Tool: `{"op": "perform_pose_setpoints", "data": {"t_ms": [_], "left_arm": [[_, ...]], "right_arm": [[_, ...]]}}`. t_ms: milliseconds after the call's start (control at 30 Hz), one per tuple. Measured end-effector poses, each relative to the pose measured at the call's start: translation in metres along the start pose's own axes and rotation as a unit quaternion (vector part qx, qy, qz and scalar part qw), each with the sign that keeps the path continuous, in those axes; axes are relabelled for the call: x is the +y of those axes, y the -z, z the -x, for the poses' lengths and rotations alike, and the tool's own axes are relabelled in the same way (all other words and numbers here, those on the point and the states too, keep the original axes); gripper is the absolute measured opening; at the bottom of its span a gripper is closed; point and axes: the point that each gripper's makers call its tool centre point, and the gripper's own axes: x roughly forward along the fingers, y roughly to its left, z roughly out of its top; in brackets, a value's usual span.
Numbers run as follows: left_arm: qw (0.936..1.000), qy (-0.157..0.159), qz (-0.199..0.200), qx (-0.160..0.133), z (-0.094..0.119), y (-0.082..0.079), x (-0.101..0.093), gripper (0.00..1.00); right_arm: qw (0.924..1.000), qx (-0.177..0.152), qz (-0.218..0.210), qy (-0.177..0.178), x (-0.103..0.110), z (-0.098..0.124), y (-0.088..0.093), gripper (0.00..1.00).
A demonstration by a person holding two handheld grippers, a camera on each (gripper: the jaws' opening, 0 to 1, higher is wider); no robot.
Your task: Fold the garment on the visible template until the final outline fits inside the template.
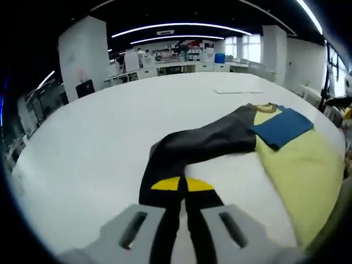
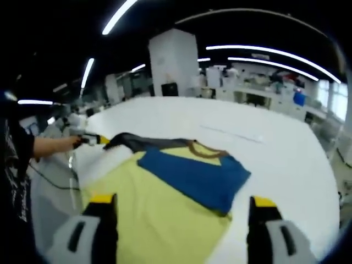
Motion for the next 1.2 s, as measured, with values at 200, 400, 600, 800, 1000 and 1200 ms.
{"op": "perform_pose_setpoints", "data": {"t_ms": [200, 400, 600, 800, 1000, 1200], "left_arm": [[0.9992, -0.008, -0.036, 0.013, 0.010, 0.001, 0.008, 0.00], [0.9987, -0.019, -0.042, 0.021, 0.014, 0.006, 0.019, 0.00], [0.9978, -0.042, -0.041, 0.031, 0.020, 0.013, 0.037, 0.00], [0.9954, -0.067, -0.054, 0.041, 0.021, 0.017, 0.058, 0.00], [0.9936, -0.086, -0.056, 0.047, 0.023, 0.023, 0.077, 0.00], [0.9917, -0.102, -0.053, 0.057, 0.024, 0.031, 0.093, 0.00]], "right_arm": [[0.9999, -0.001, -0.009, 0.006, -0.001, 0.003, 0.003, 0.99], [0.9998, -0.004, -0.014, 0.010, -0.002, 0.007, 0.002, 0.99], [0.9998, -0.004, -0.012, 0.014, -0.003, 0.010, 0.002, 0.99], [0.9998, 0.011, -0.007, 0.013, -0.003, 0.013, 0.008, 0.99], [0.9997, 0.021, -0.006, 0.014, -0.003, 0.016, 0.013, 0.99], [0.9994, 0.024, -0.012, 0.019, -0.004, 0.017, 0.017, 0.99]]}}
